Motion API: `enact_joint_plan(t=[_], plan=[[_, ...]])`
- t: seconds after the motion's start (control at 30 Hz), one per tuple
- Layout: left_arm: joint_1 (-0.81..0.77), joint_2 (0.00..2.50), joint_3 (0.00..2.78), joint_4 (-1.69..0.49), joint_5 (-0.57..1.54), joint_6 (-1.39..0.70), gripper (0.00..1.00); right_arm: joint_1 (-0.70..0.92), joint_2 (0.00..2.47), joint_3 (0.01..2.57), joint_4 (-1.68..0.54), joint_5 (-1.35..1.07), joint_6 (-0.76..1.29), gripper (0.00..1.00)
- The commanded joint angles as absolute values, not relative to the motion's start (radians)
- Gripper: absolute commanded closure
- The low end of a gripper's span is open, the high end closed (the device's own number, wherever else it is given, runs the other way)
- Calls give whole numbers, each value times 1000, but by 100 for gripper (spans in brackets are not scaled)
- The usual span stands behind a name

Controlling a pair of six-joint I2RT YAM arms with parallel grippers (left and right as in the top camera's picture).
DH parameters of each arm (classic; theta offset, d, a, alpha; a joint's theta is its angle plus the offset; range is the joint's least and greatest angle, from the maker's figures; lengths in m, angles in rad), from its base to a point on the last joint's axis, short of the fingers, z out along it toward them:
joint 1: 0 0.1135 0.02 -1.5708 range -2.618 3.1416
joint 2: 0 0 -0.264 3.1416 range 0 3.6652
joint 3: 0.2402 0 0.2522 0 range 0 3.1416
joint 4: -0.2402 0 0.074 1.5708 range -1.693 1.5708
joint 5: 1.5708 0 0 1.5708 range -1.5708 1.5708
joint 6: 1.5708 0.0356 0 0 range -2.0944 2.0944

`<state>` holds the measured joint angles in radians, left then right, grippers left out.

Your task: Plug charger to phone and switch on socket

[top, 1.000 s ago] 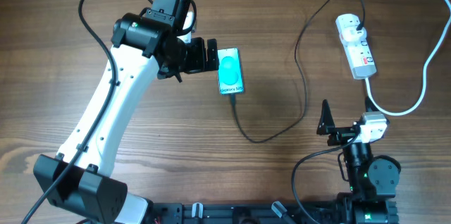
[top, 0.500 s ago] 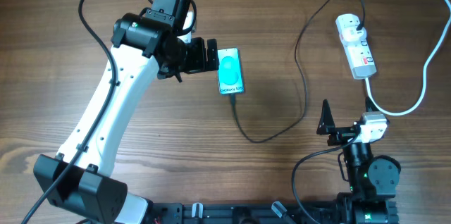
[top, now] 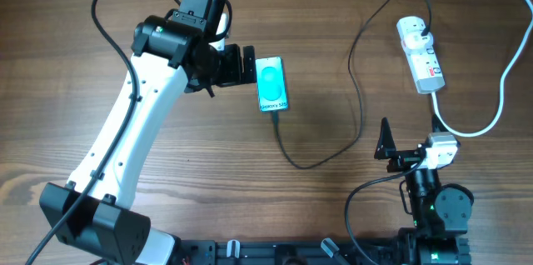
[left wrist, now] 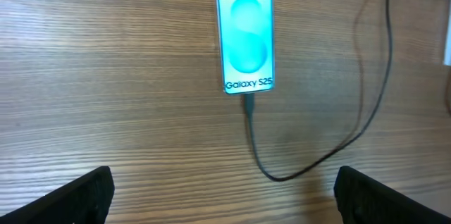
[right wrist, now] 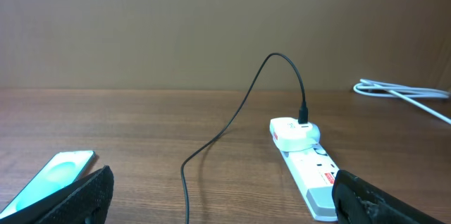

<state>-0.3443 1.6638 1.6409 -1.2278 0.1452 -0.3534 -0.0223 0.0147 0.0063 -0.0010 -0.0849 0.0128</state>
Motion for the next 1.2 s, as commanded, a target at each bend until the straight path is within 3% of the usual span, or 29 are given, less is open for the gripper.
enact_joint_plan(t=[0.0, 0.37, 0.8, 0.97, 1.17], plan=[[-345, 1667, 1637, -1219, 93, -345, 0, -17, 4, 6, 1, -75, 1, 0], [-336, 1429, 1322, -979, -6, -345, 0, -17, 4, 6, 1, -75, 1, 0], [-42, 1143, 1078, -1003, -9, -346, 0, -17, 4, 6, 1, -75, 1, 0], [0, 1002, 846, -823, -9, -345, 0, -17, 4, 6, 1, -75, 1, 0], [5, 752, 834, -838, -8, -321, 0, -17, 4, 6, 1, -75, 1, 0]])
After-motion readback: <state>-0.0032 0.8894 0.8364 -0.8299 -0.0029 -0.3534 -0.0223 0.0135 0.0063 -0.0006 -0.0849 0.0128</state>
